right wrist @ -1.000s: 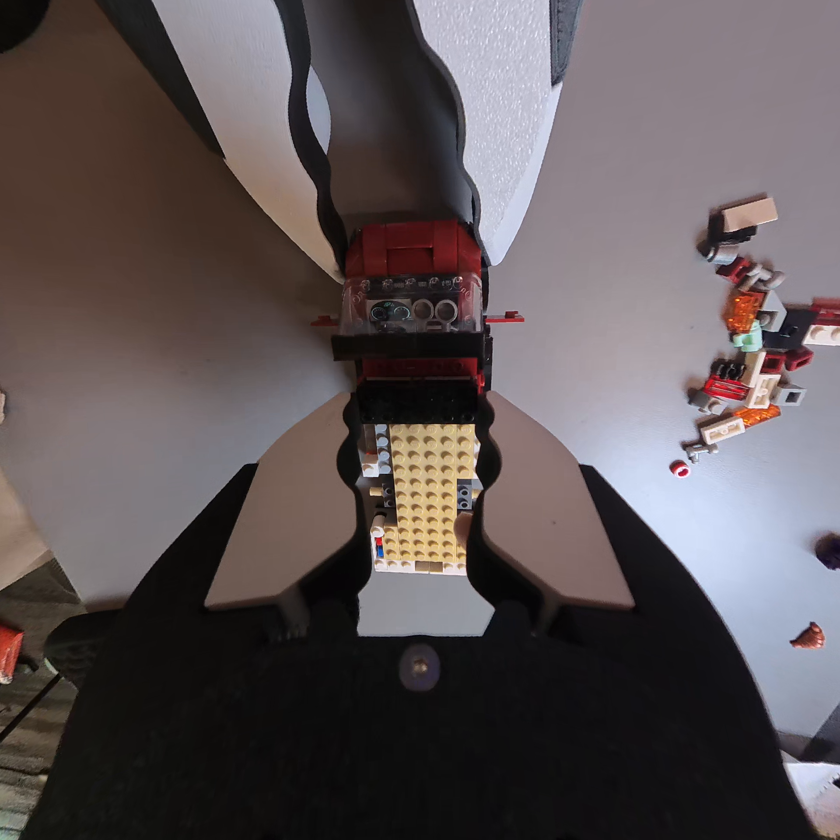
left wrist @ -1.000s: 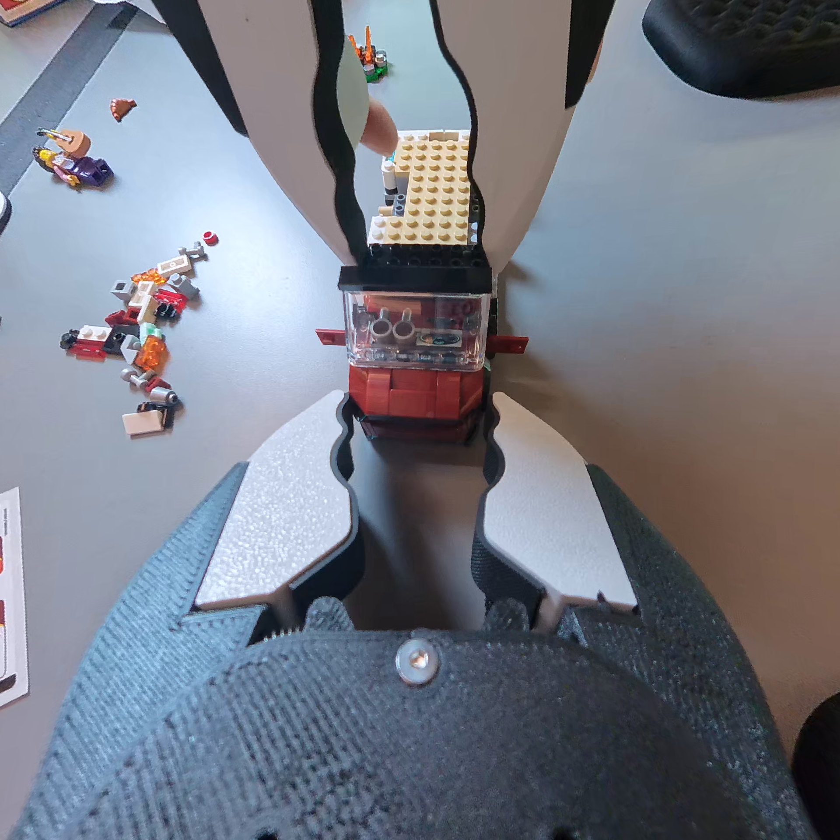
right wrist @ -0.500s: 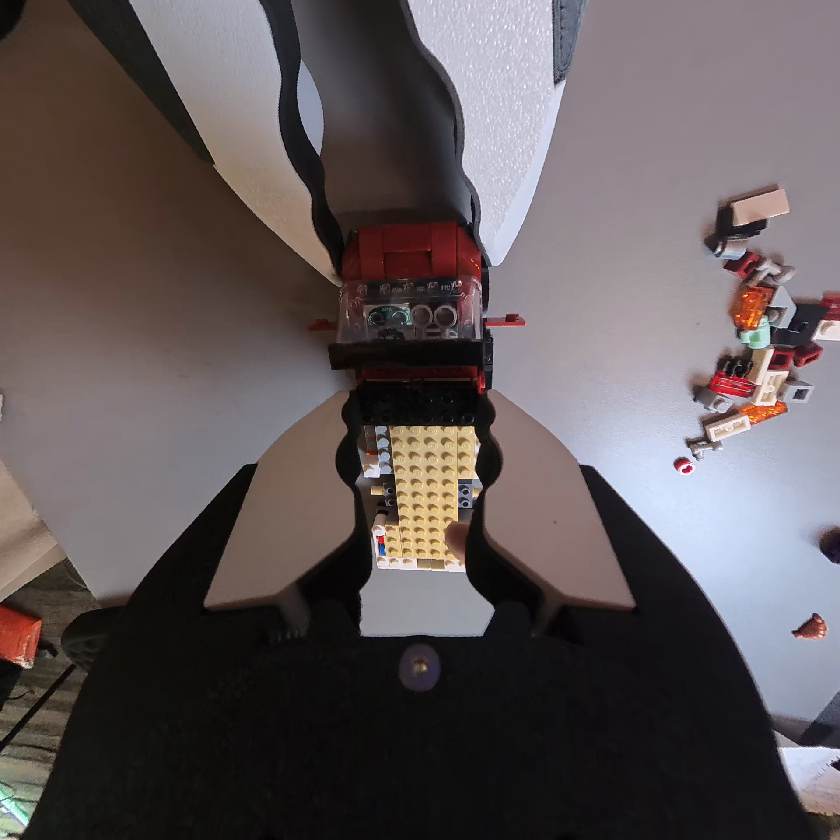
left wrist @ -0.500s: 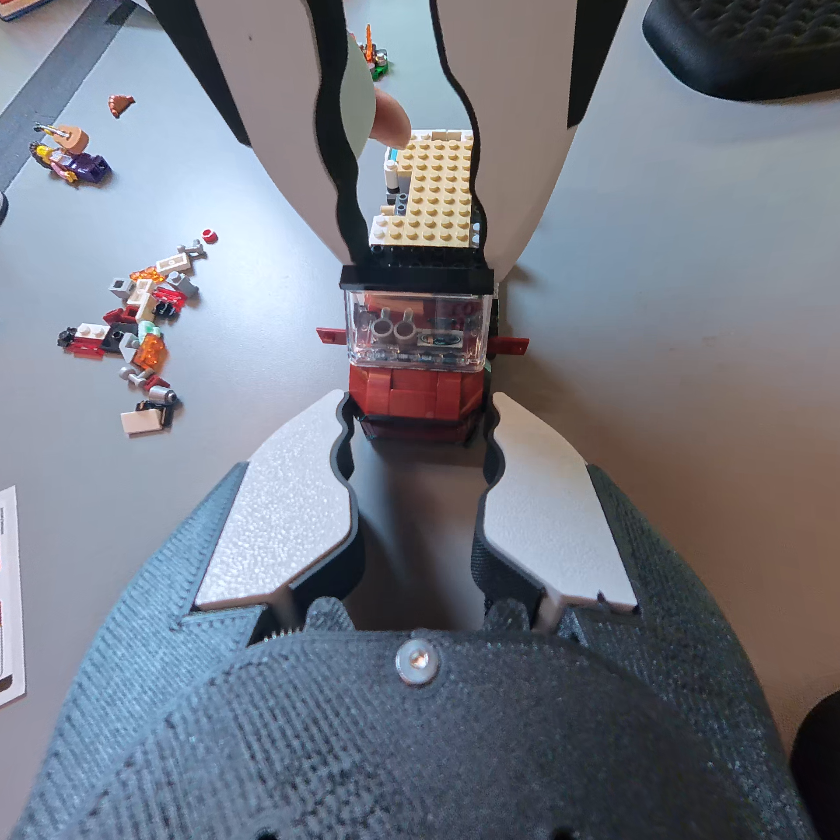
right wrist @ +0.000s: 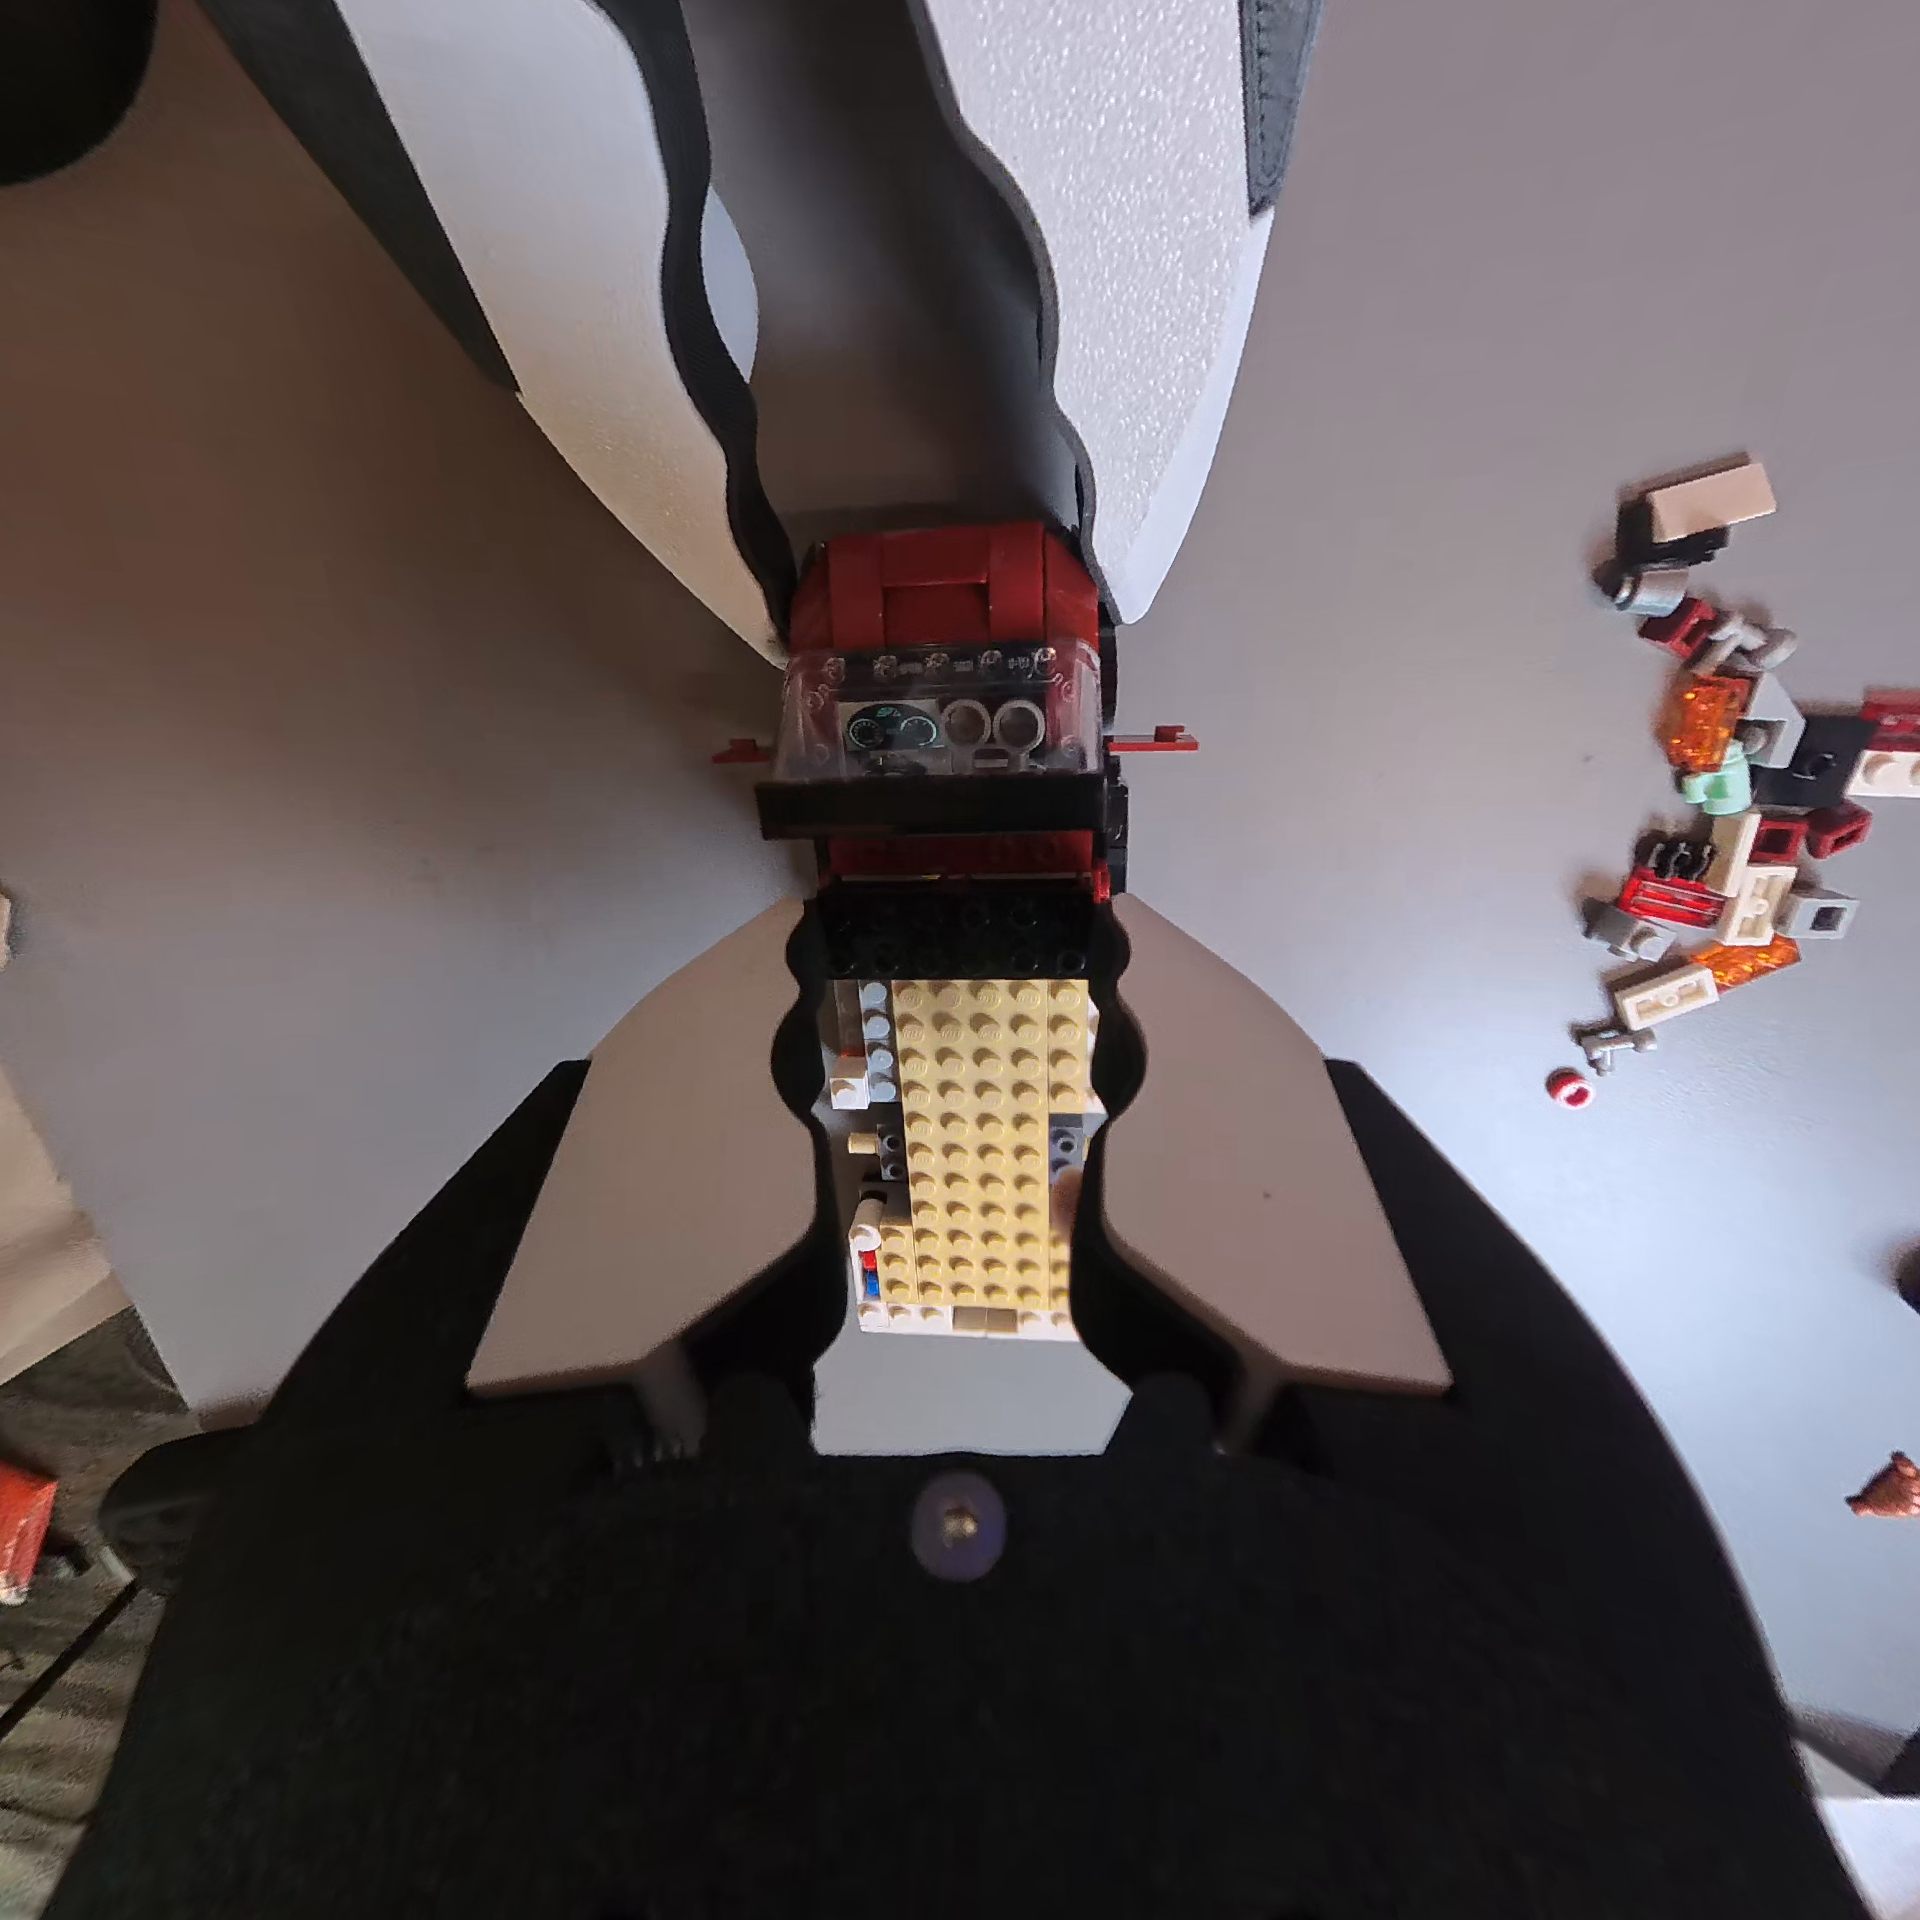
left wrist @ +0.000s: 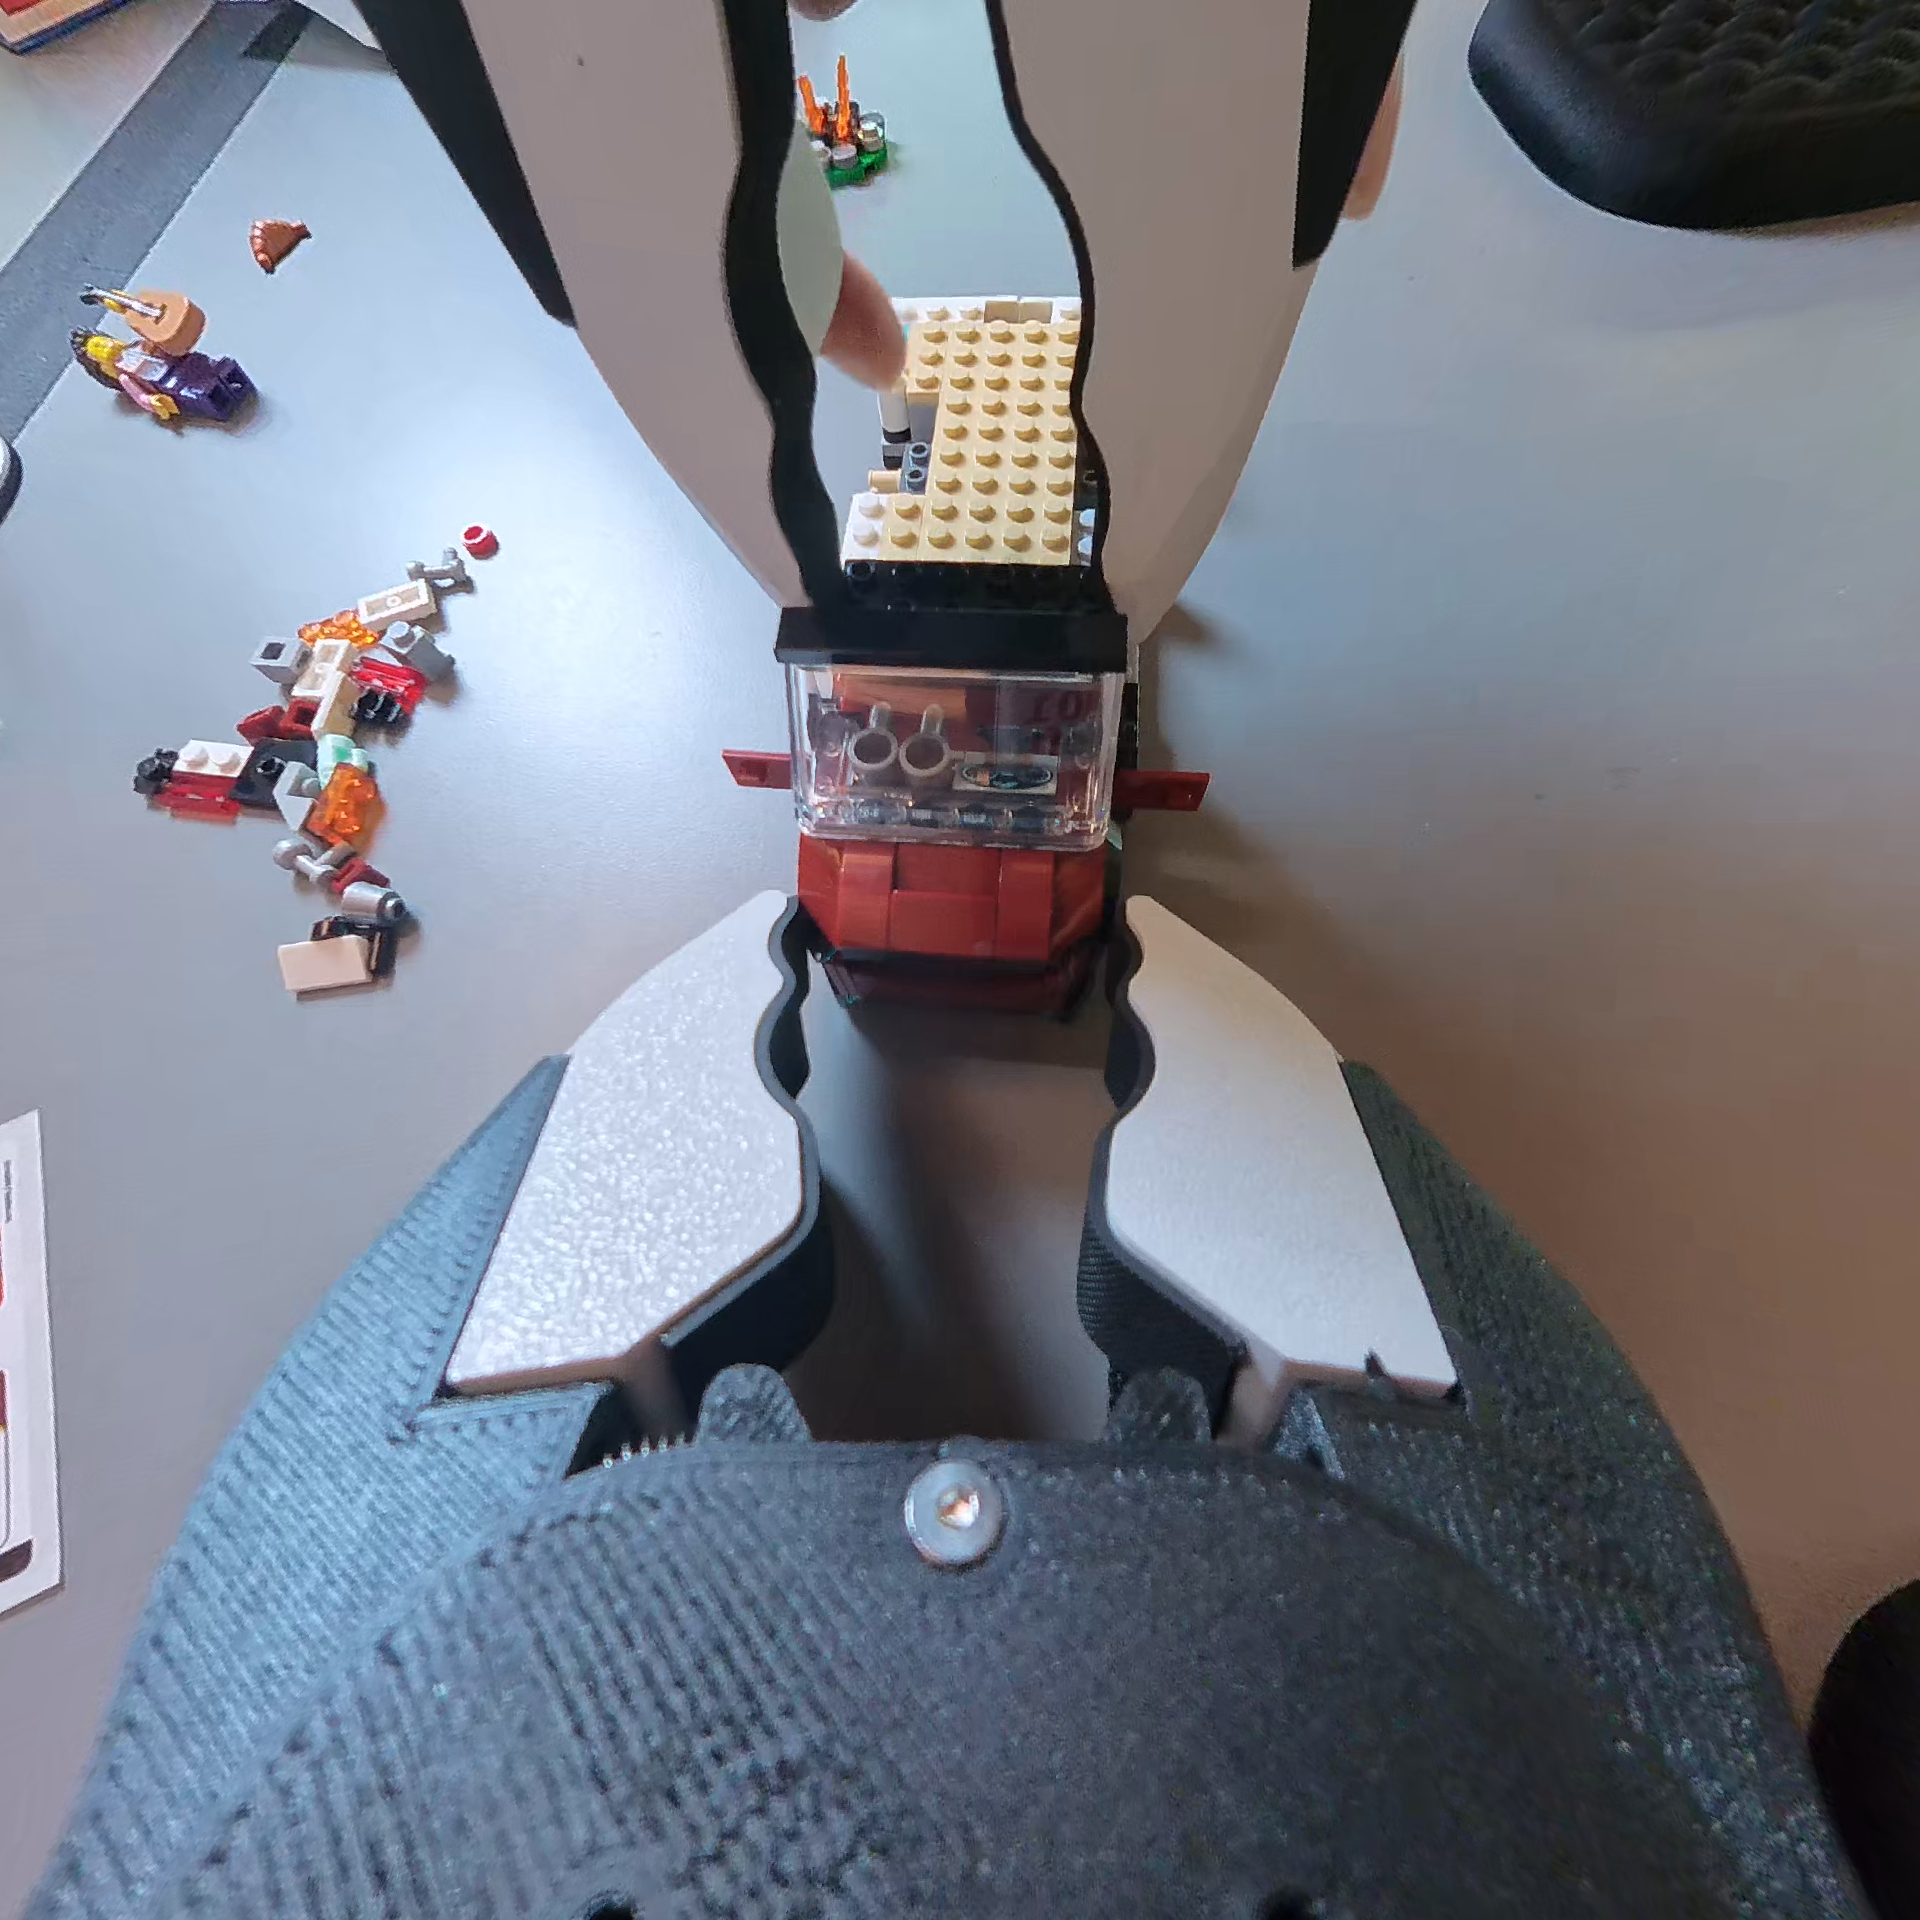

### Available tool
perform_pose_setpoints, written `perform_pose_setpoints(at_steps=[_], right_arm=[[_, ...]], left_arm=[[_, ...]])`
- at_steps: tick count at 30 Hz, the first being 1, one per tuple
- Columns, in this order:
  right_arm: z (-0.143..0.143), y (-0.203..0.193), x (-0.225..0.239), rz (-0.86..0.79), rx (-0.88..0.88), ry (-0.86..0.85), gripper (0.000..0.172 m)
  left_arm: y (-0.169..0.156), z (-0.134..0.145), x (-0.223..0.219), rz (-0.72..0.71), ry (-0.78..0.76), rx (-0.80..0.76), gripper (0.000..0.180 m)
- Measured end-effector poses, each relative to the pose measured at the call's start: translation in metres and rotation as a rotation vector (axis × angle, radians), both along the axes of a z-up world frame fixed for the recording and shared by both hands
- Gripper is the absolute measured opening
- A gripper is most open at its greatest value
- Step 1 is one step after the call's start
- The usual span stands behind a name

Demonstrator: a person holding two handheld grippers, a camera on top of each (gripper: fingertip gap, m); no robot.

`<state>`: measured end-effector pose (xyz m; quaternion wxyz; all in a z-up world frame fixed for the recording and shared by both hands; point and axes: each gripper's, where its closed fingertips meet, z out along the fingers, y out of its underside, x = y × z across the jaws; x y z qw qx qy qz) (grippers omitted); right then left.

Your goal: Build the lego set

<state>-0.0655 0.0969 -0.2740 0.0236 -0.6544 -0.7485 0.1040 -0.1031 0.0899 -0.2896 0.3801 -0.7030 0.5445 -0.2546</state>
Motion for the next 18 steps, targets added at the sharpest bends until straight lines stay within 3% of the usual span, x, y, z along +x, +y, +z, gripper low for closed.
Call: perform_pose_setpoints(at_steps=[3, 9, 13, 18], right_arm=[[0.005, -0.001, 0.003, 0.013, -0.007, 0.045, 0.061], [0.005, 0.002, 0.003, 0.011, 0.058, 0.107, 0.063], [0.001, 0.001, 0.002, 0.014, 0.058, 0.098, 0.050], [0.000, 0.001, 0.003, 0.034, 0.057, 0.049, 0.050]], left_arm=[[0.000, 0.000, 0.000, 0.001, 0.001, 0.004, 0.056], [0.000, 0.000, 0.000, 0.001, 0.000, 0.001, 0.056], [0.000, 0.000, 0.000, 0.003, 0.001, 0.005, 0.056], [0.000, 0.000, 0.000, 0.003, 0.001, 0.005, 0.056]])
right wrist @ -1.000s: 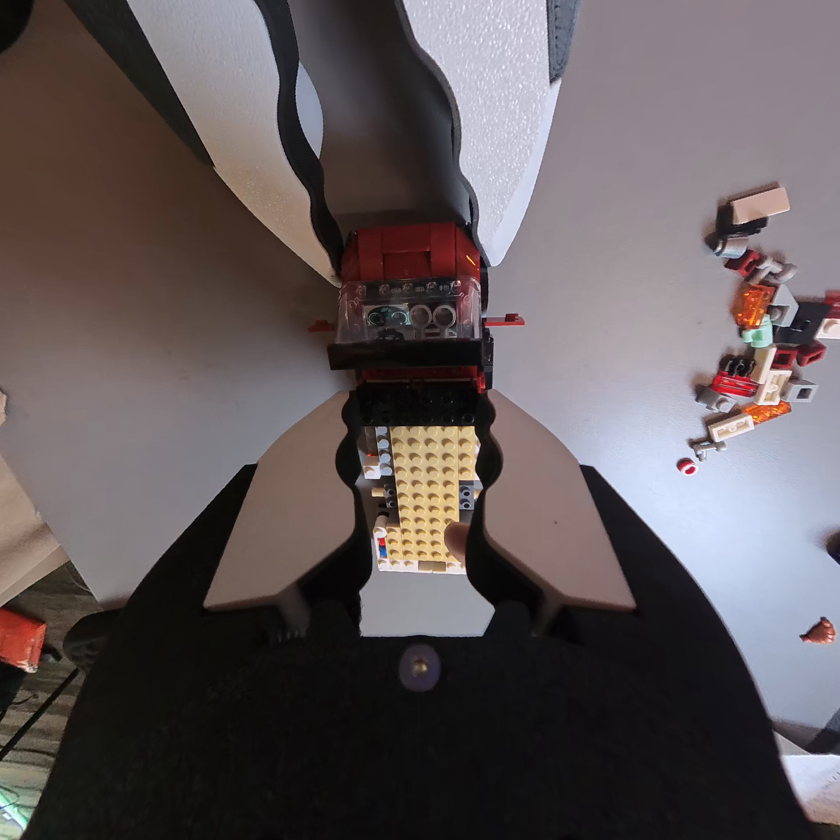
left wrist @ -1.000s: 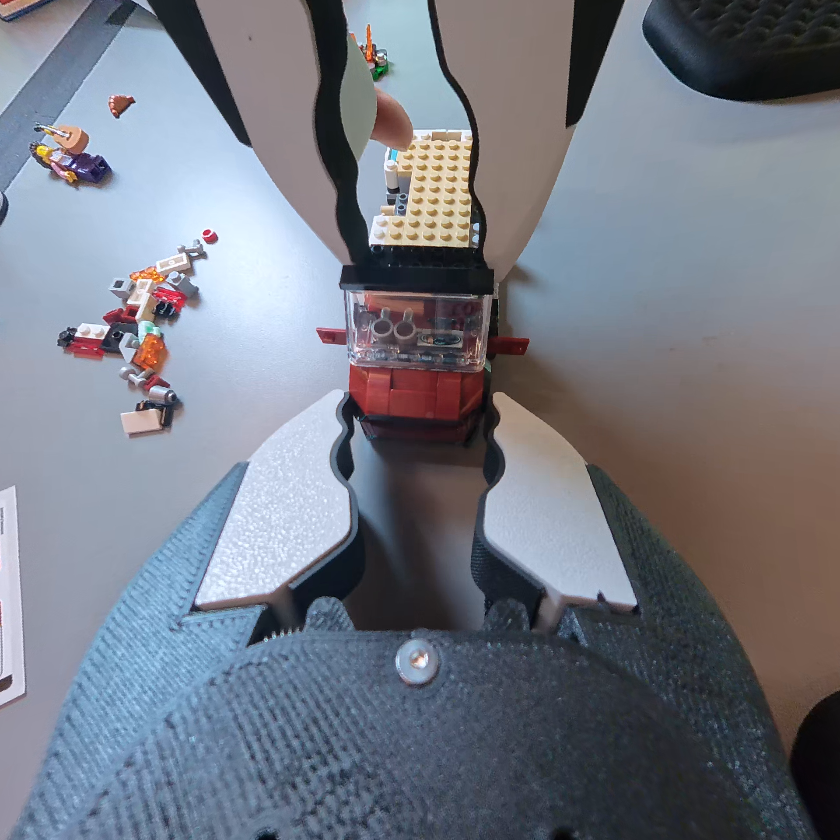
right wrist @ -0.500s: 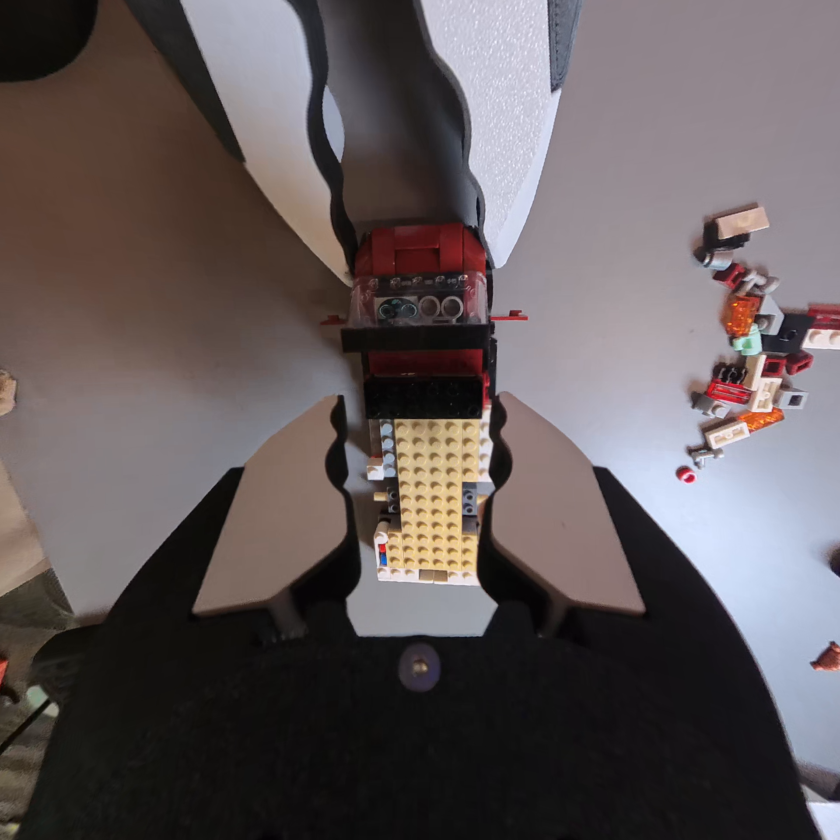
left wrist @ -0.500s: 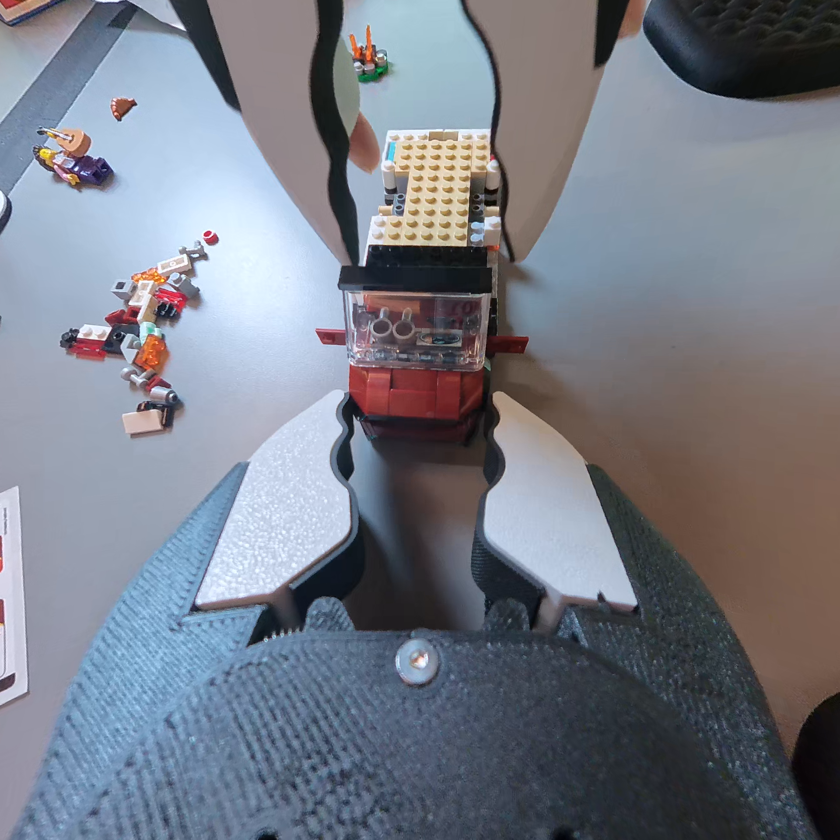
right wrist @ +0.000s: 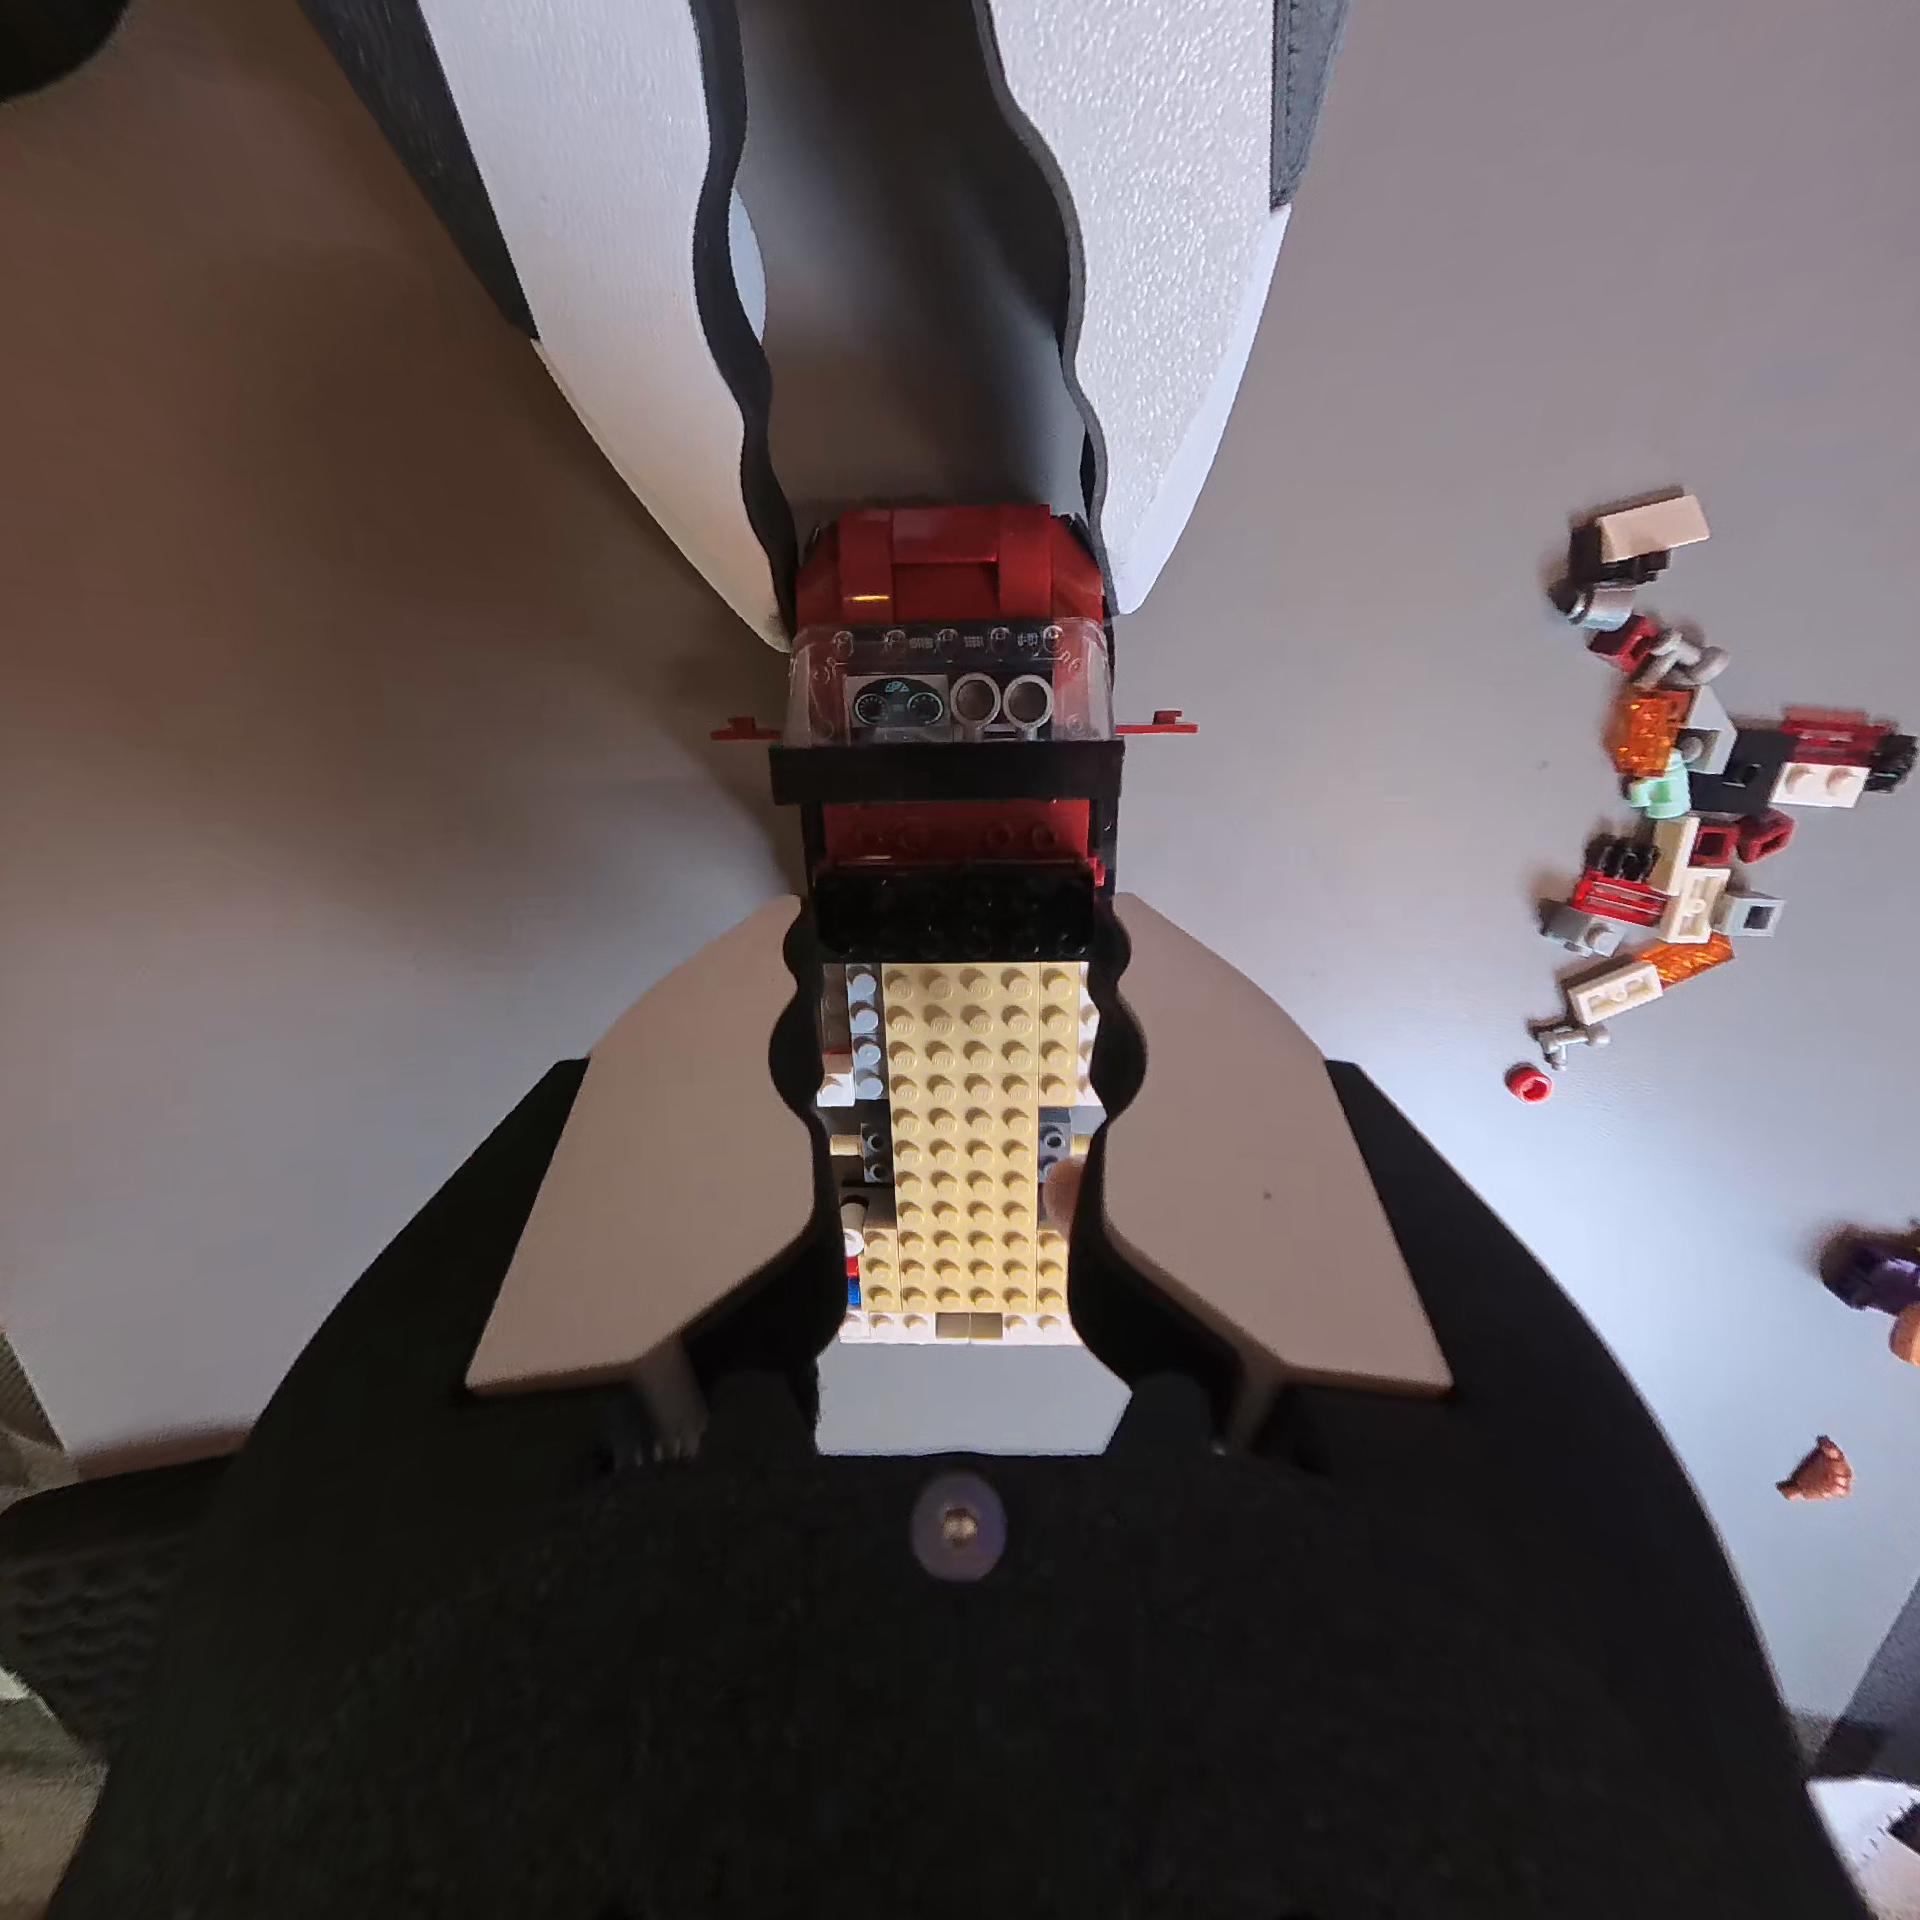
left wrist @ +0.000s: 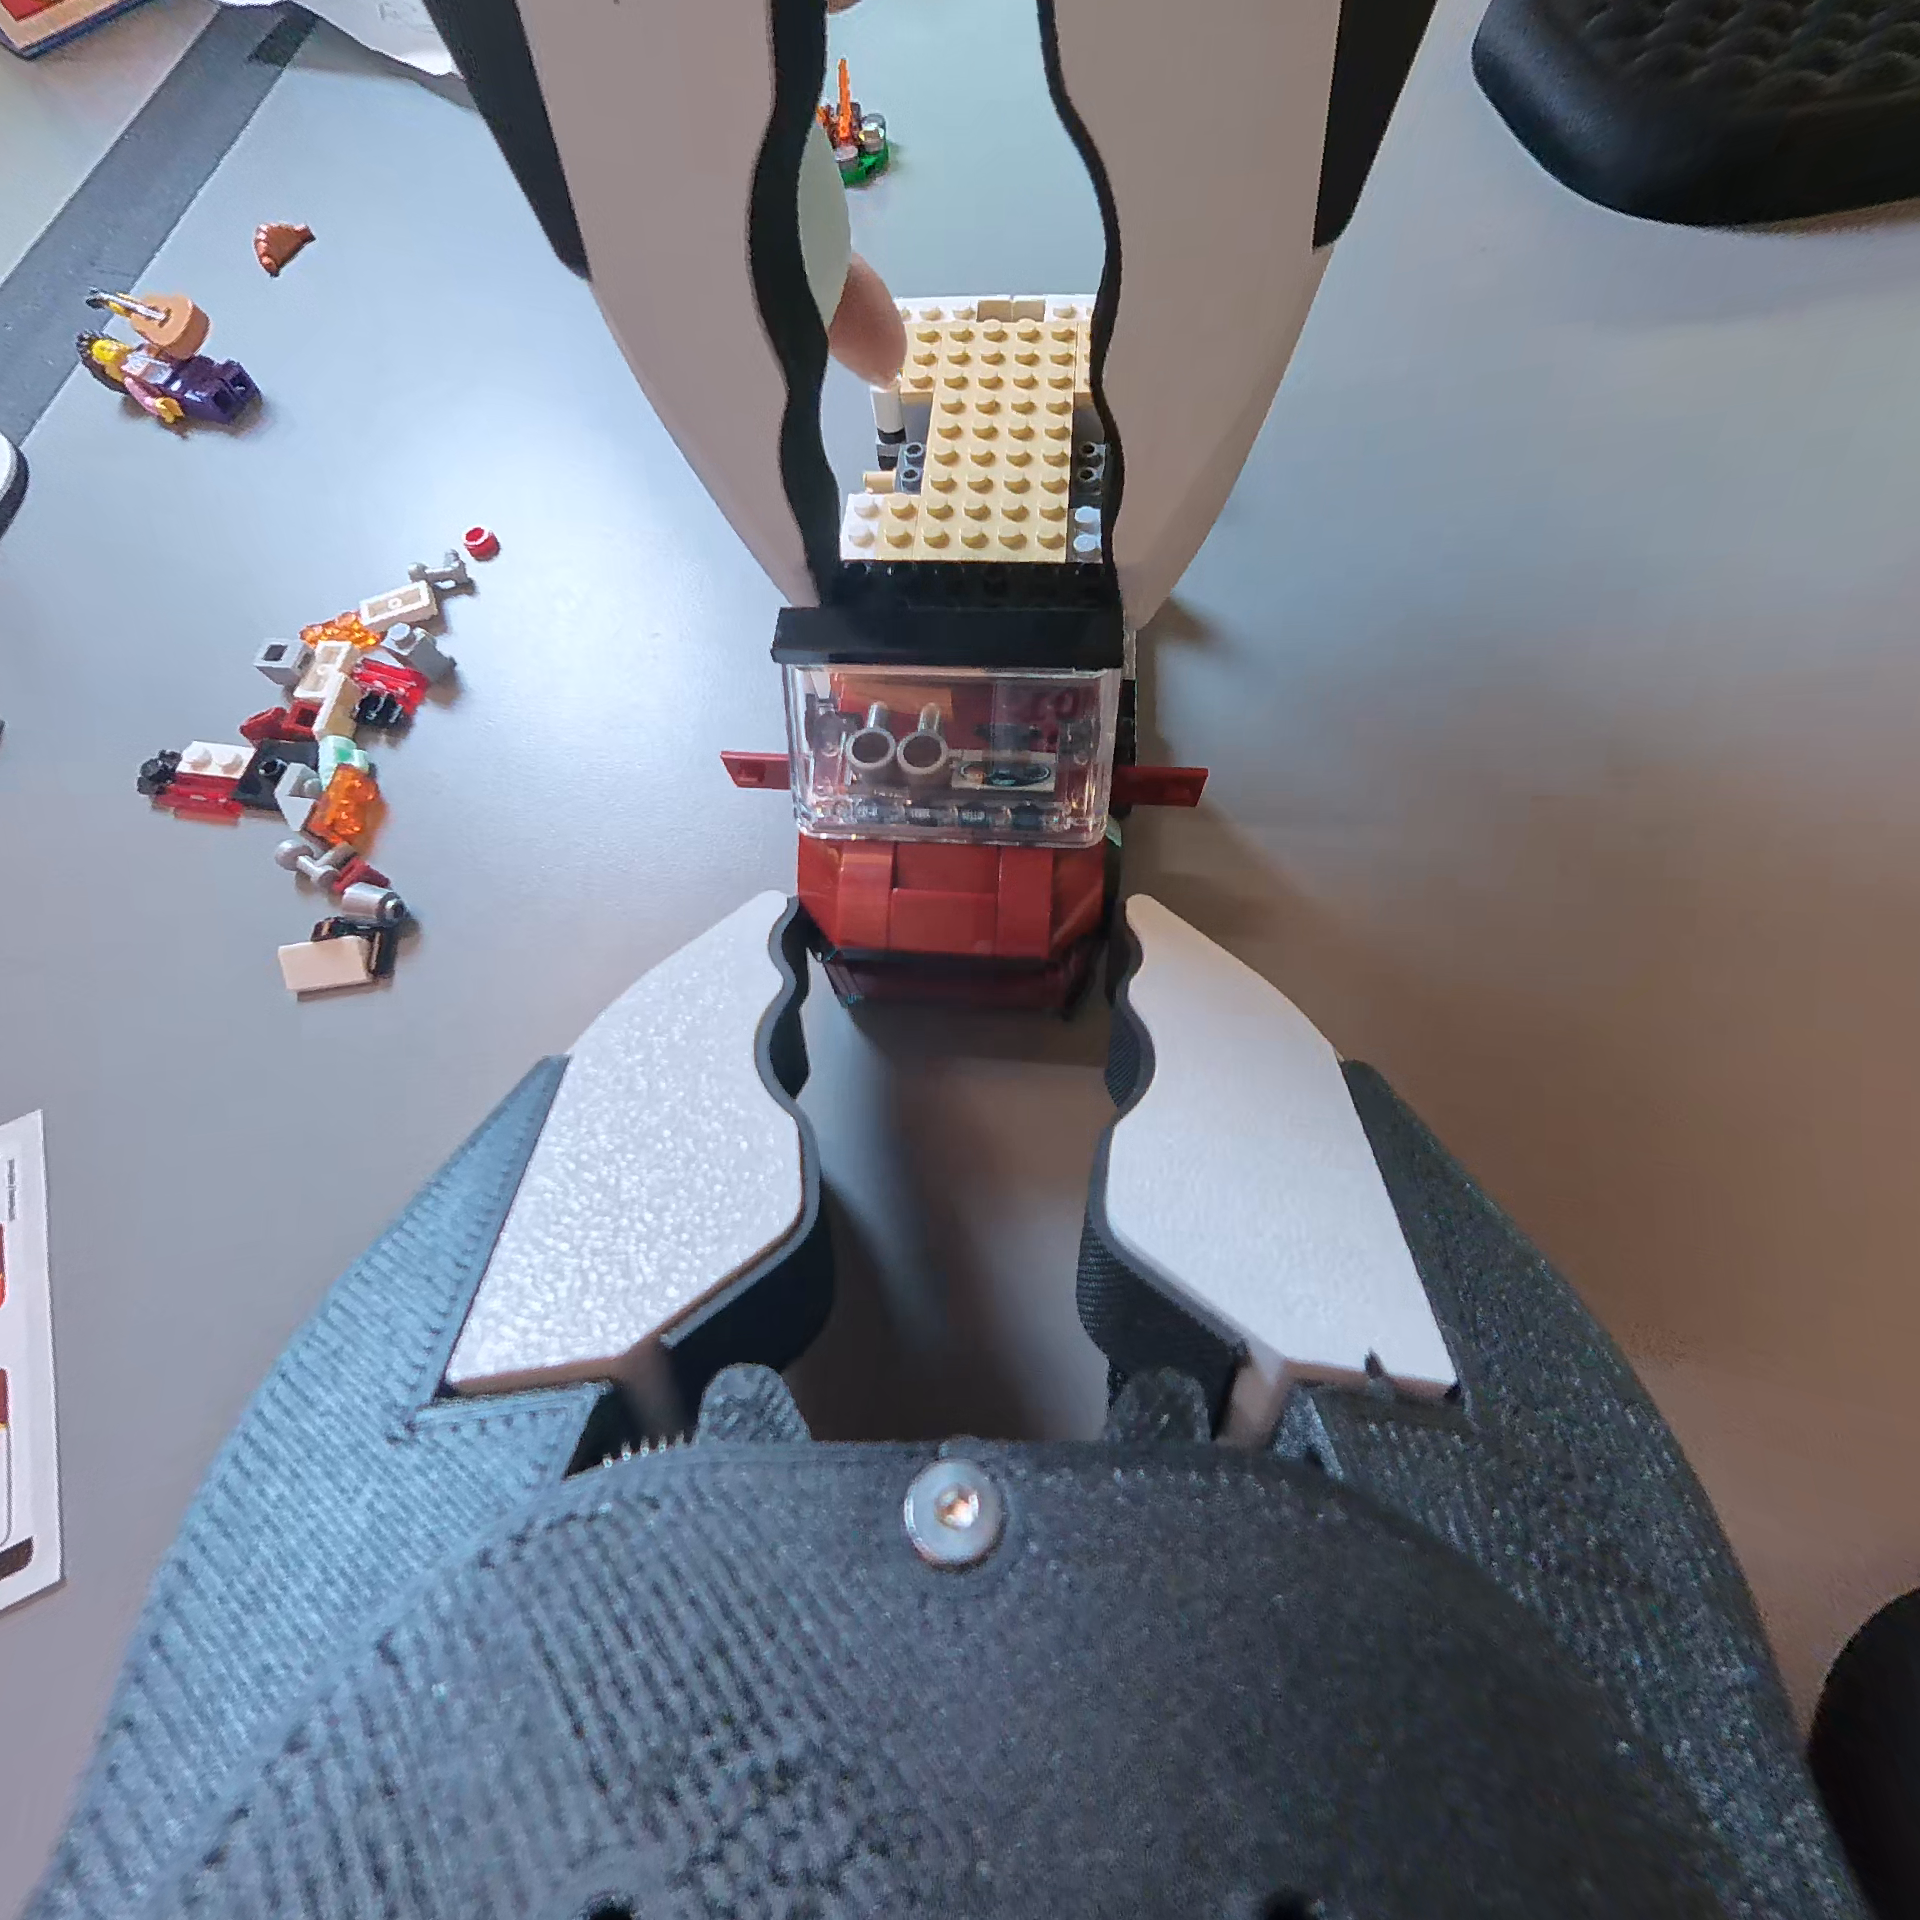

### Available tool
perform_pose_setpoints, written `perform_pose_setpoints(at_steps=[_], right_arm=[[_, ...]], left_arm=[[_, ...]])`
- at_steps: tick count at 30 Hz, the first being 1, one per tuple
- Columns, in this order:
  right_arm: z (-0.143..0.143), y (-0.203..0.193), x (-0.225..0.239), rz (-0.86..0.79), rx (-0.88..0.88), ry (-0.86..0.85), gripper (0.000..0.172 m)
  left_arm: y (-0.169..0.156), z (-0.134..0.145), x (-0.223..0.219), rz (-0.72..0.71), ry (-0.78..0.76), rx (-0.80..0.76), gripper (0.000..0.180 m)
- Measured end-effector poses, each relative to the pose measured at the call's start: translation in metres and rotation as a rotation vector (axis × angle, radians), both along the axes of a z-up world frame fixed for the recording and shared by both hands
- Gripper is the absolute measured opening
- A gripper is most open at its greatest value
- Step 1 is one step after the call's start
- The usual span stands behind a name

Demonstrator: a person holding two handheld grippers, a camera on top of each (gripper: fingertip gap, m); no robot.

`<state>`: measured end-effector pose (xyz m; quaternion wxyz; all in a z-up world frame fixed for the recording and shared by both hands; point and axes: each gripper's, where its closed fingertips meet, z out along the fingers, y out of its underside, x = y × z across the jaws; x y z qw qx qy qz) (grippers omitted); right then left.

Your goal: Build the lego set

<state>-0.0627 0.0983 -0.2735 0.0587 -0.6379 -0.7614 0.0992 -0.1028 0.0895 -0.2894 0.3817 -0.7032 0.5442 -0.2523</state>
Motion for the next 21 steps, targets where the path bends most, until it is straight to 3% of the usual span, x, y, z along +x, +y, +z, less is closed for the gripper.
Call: perform_pose_setpoints(at_steps=[18, 21], right_arm=[[-0.0016, -0.0009, -0.0002, 0.003, -0.010, -0.051, 0.050], [0.0032, 0.0007, -0.0014, 0.007, 0.019, 0.028, 0.052]], left_arm=[[0.0000, 0.0000, 0.0002, -0.001, -0.001, -0.008, 0.056], [-0.0001, -0.0001, -0.0003, -0.001, 0.000, -0.004, 0.056]])
